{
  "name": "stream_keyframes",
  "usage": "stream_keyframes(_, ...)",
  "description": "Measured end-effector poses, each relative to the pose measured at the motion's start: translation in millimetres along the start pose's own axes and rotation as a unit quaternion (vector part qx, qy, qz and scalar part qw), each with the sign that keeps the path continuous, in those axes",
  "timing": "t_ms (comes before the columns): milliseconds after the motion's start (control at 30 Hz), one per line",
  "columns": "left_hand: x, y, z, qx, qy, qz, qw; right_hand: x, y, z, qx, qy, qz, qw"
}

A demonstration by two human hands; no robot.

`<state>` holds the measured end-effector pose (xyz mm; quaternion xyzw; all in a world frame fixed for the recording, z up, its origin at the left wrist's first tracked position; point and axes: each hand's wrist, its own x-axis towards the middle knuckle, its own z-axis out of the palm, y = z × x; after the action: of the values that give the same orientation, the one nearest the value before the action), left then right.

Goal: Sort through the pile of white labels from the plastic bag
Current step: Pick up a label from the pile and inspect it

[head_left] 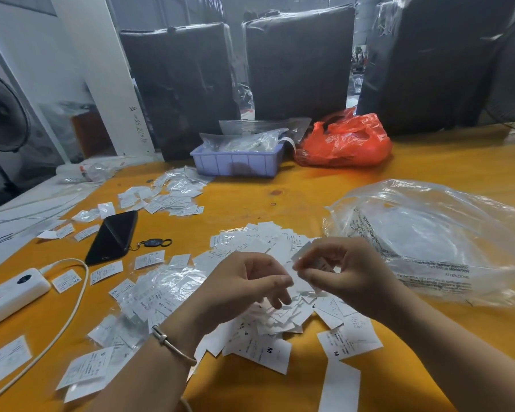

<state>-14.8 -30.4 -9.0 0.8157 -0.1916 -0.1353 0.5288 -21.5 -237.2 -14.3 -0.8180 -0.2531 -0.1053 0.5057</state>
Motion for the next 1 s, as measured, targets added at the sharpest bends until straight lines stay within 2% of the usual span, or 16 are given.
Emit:
stream_keyframes(100, -1.4, 0.7, -2.5, -0.035, -0.006, -0.004, 0.999, 1.0, 0.7, -4.9, 0.129, -0.002, 0.046, 0.991)
stream_keyframes(167, -1.1, -0.1, -3.2, -0.077, 0.024, -0.010, 0.997, 1.8, 2.3, -5.5, 0.193, 0.021, 0.067, 0.979)
stream_keyframes(333, 1.8, -2.7, -3.5, -0.142, 0.127, -0.016, 0.982, 3.1, 1.5, -6.5, 0.251, 0.113, 0.071, 0.959)
stream_keyframes(500, 2.1, -2.9, -2.9, -0.192, 0.105, 0.013, 0.976, 2.1, -5.2, -8.1, 0.292, 0.173, 0.020, 0.940)
stream_keyframes(767, 2.0, -1.2, 0.3, -0.180, 0.095, 0.027, 0.979, -6.6, -21.9, -2.2, 0.189, 0.212, -0.061, 0.957)
stream_keyframes(1000, 2.0, 0.6, 0.9, -0.169, 0.104, 0.022, 0.980, -9.9, -28.6, 6.2, 0.019, 0.232, -0.114, 0.966)
